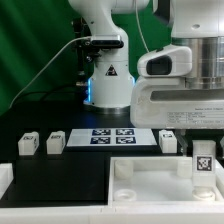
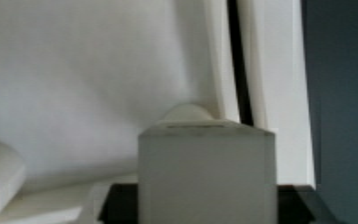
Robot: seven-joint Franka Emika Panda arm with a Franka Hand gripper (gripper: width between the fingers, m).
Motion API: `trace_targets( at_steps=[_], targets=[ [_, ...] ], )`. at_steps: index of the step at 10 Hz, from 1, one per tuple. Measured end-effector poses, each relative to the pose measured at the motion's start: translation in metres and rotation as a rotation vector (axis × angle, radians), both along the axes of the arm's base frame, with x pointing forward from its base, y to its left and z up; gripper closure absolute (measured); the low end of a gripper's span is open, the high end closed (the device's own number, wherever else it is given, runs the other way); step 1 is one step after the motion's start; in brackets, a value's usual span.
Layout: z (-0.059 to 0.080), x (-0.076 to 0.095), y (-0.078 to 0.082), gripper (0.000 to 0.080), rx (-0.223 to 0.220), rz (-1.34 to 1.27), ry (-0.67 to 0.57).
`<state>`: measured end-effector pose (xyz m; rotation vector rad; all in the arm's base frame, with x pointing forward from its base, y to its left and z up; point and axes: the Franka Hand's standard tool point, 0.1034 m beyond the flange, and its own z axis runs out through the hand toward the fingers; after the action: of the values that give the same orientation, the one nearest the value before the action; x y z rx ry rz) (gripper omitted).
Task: Assemble one leg
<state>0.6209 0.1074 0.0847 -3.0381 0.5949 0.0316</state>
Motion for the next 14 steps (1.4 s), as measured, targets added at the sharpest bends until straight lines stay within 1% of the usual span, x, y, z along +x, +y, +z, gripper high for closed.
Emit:
trace_targets(
  at_steps=[2, 3, 4, 6, 7, 8, 11, 12, 13, 14],
  targets=[
    [-0.001, 0.001, -0.001, 0.0506, 0.011, -0.245, 0.017],
    [-0.001, 0.008, -0.006, 0.0506, 0.045, -0.383, 0.026],
    [-0.002, 0.011, -0.012, 0.0506, 0.093, -0.512, 0.030],
    [-0.005, 0.011, -0.022, 0.0505, 0.144, -0.771, 0.019],
    [-0.005, 0.010, -0.022, 0.0505, 0.156, -0.880, 0.015],
    [-0.005, 0.009, -0.019, 0.0505, 0.153, -0.970, 0.018],
    [-0.005, 0.008, -0.018, 0.0505, 0.157, -1.249, 0.061],
    [-0.006, 0.007, -0.018, 0.0505, 0.169, -1.354, 0.078],
    [-0.007, 0.007, -0.016, 0.0505, 0.193, -1.451, 0.102],
    [-0.007, 0.008, -0.013, 0.0505, 0.203, -1.627, 0.136]
  ],
)
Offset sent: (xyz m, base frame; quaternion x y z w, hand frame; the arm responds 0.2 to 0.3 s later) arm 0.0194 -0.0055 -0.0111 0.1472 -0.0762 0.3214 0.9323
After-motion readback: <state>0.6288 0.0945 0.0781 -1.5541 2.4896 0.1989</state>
